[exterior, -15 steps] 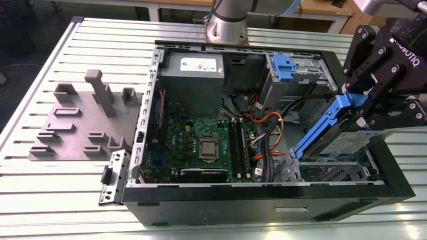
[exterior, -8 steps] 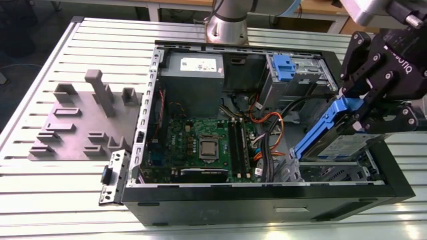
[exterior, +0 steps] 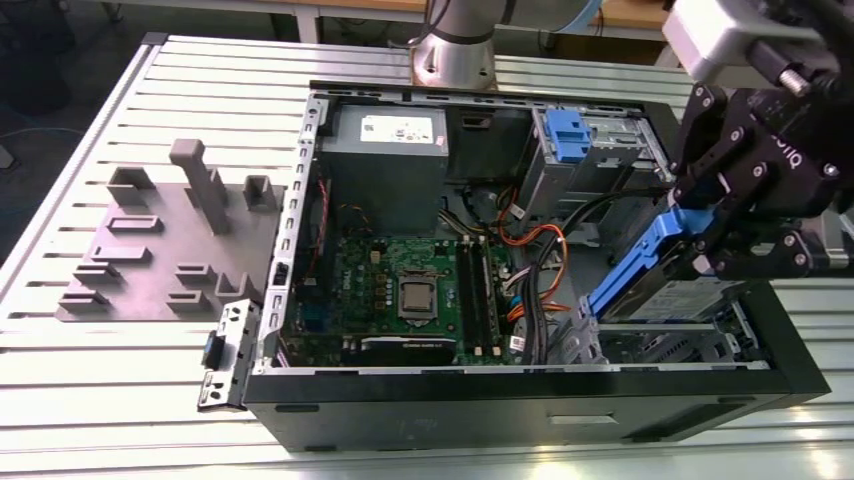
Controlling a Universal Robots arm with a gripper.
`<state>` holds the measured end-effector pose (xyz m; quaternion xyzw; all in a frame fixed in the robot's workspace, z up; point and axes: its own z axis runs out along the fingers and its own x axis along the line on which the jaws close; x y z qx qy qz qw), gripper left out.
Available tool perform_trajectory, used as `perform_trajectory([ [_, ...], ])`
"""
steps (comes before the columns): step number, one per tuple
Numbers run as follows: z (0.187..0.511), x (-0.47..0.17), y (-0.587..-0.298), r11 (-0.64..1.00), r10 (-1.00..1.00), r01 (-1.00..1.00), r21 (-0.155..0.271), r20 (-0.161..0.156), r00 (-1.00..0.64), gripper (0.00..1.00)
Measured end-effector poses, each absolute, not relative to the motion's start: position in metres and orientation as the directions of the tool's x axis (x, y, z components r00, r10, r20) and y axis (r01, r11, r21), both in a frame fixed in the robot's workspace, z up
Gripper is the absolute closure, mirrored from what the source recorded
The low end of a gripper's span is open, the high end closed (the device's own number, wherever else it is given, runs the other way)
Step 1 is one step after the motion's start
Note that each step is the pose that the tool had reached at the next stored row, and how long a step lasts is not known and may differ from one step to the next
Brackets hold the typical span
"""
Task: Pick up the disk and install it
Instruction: 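Insert the disk into the insertion slot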
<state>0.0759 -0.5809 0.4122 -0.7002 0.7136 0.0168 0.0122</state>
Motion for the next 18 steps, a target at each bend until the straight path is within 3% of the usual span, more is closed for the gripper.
perform_trajectory([
  [18, 0.393, 0.076, -0.581, 0.019, -0.999, -1.0, 0.007, -0.042, -0.019, 0.64],
])
